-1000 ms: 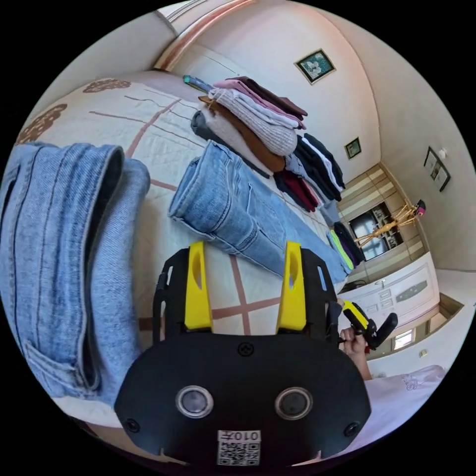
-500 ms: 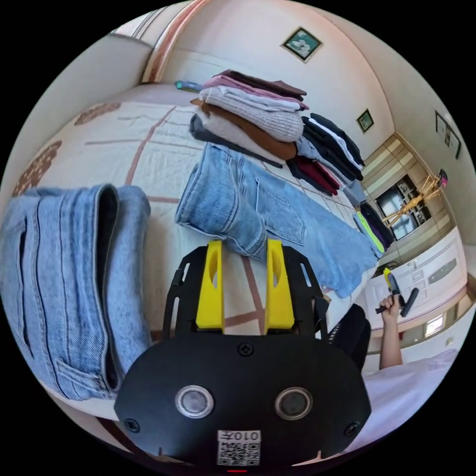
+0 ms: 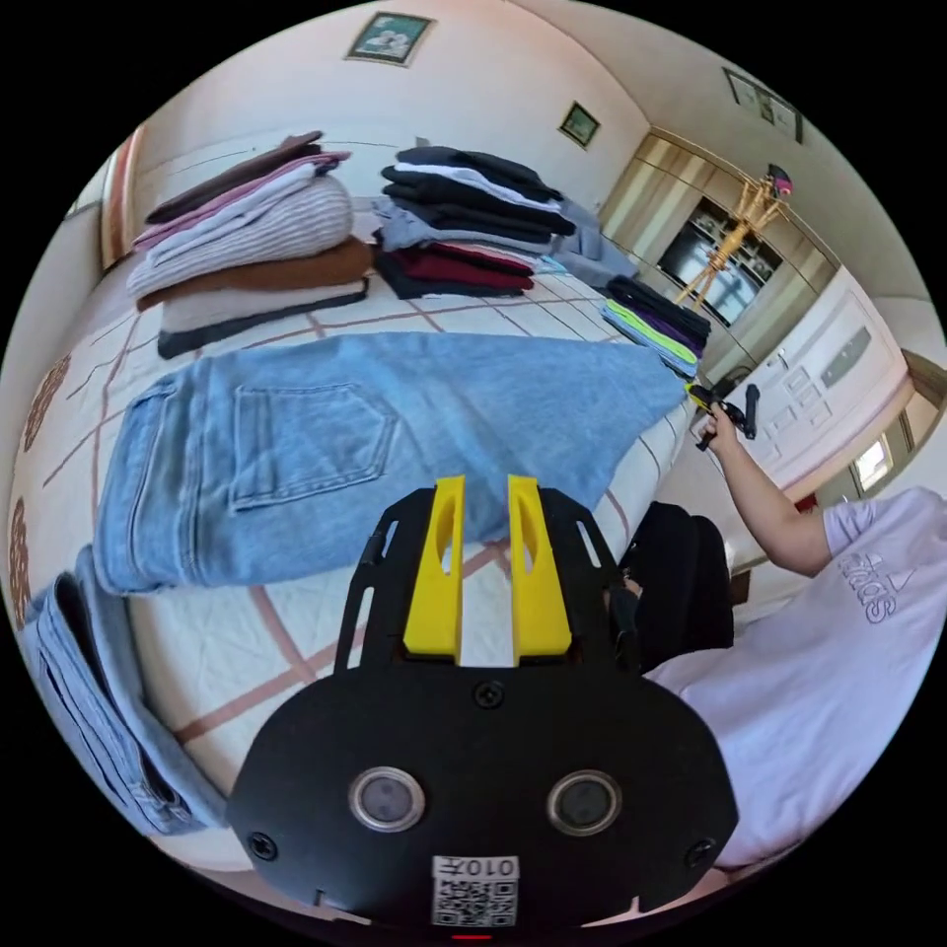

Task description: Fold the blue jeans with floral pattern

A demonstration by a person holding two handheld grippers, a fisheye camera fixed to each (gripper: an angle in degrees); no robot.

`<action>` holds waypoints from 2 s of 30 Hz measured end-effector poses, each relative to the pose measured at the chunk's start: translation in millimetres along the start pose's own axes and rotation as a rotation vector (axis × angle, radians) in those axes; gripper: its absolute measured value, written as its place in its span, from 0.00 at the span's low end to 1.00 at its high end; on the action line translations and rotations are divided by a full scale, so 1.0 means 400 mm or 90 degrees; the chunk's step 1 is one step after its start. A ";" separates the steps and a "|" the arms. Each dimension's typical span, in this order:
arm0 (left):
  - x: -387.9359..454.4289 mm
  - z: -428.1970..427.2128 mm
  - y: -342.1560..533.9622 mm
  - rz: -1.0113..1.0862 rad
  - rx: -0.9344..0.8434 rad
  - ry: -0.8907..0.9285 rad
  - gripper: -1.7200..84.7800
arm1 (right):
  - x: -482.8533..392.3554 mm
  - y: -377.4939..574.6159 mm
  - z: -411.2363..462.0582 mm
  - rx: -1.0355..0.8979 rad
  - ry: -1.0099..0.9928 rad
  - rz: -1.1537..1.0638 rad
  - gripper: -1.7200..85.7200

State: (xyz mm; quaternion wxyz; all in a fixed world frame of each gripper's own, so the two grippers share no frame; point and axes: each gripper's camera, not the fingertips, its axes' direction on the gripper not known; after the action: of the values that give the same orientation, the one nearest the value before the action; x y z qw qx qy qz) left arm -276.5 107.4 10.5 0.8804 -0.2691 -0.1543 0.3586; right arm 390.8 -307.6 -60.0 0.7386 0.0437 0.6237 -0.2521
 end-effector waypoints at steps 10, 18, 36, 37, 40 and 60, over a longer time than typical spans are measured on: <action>0.105 0.062 -0.032 0.042 -0.012 0.009 0.09 | 0.117 -0.051 0.042 -0.018 -0.021 0.070 0.13; 0.120 0.065 -0.017 0.047 -0.018 0.024 0.08 | 0.083 -0.090 0.075 -0.039 0.030 0.097 0.13; 0.103 0.050 0.015 0.062 -0.002 0.097 0.09 | 0.262 -0.010 0.022 -0.038 -0.320 0.200 0.12; 0.107 0.049 0.015 0.066 -0.003 0.100 0.09 | 0.248 -0.008 0.020 -0.042 -0.290 0.204 0.11; 0.115 0.041 0.020 0.082 -0.007 0.099 0.09 | 0.200 -0.007 -0.001 -0.043 -0.247 0.210 0.08; -0.101 -0.155 0.169 0.013 0.099 0.134 0.08 | -1.238 0.654 -0.274 -0.093 -0.105 -0.720 0.07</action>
State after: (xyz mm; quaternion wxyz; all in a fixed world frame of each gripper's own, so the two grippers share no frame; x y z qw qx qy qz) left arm -312.8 96.6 -82.4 0.9063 -0.2378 -0.0300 0.3481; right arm 357.1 118.7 318.0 0.5365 -0.3673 0.5061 -0.5667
